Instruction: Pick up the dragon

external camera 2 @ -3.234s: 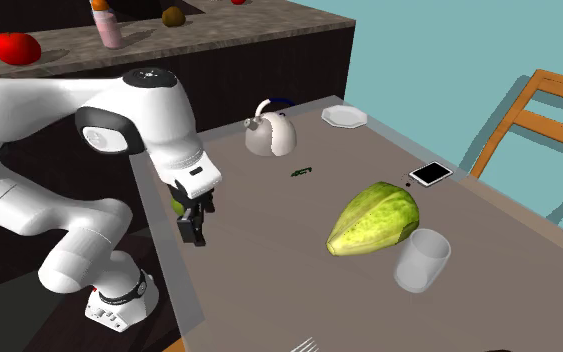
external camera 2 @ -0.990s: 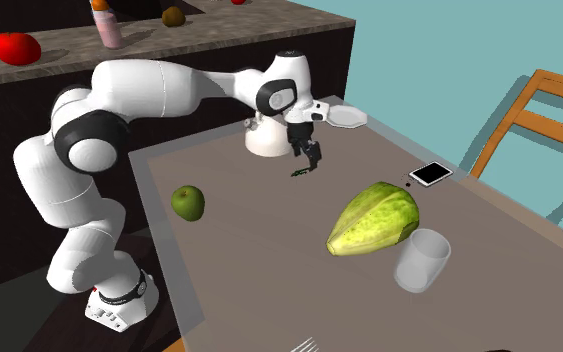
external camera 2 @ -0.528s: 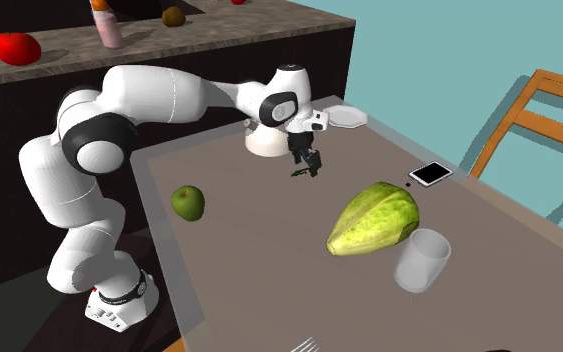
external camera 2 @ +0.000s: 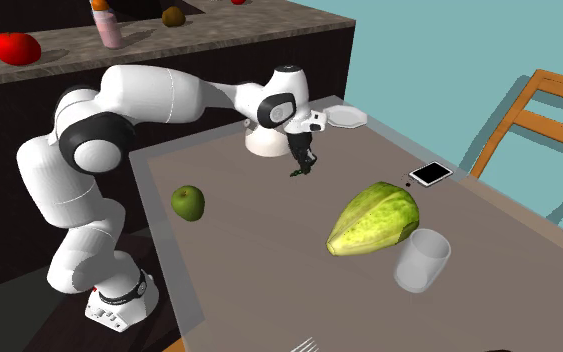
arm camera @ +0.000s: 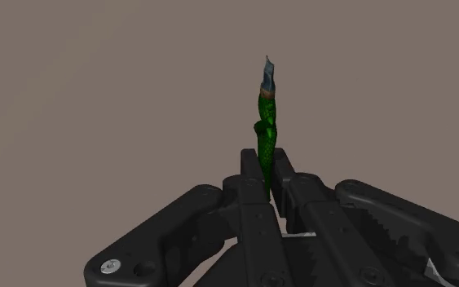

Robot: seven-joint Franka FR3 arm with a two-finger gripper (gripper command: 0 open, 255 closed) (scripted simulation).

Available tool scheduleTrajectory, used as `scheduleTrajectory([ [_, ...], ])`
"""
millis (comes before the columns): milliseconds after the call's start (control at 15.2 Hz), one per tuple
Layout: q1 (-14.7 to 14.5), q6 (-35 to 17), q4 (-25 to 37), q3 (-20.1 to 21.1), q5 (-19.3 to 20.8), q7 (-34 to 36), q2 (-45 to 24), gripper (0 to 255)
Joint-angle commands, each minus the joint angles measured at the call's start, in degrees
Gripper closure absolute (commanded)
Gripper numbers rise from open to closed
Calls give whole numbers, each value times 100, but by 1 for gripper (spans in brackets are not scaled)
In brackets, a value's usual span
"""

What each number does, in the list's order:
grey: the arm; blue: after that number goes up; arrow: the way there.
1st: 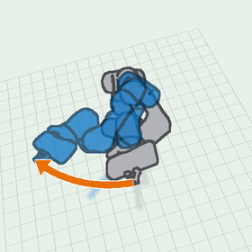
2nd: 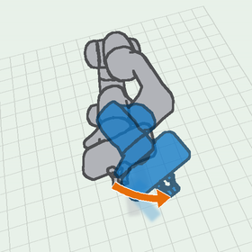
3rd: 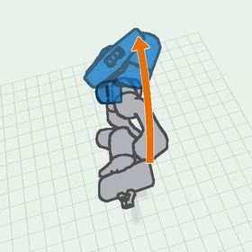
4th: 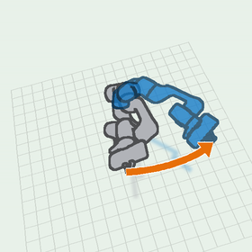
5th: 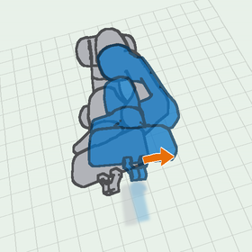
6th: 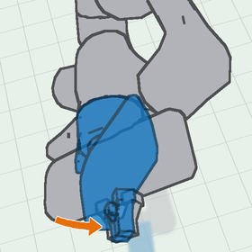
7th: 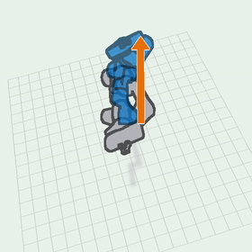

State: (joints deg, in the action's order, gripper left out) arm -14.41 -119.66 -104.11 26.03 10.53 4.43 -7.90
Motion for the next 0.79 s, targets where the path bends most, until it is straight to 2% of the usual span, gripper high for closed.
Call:
scheduleTrajectory([
  [0, 20, 16, -44, -23, 4, -6, -8, 255],
  [132, 26, -13, -89, -25, -4, -11, 11, 255],
  [726, -3, 641, 574, 2, -46, -81, 3, 255],
])
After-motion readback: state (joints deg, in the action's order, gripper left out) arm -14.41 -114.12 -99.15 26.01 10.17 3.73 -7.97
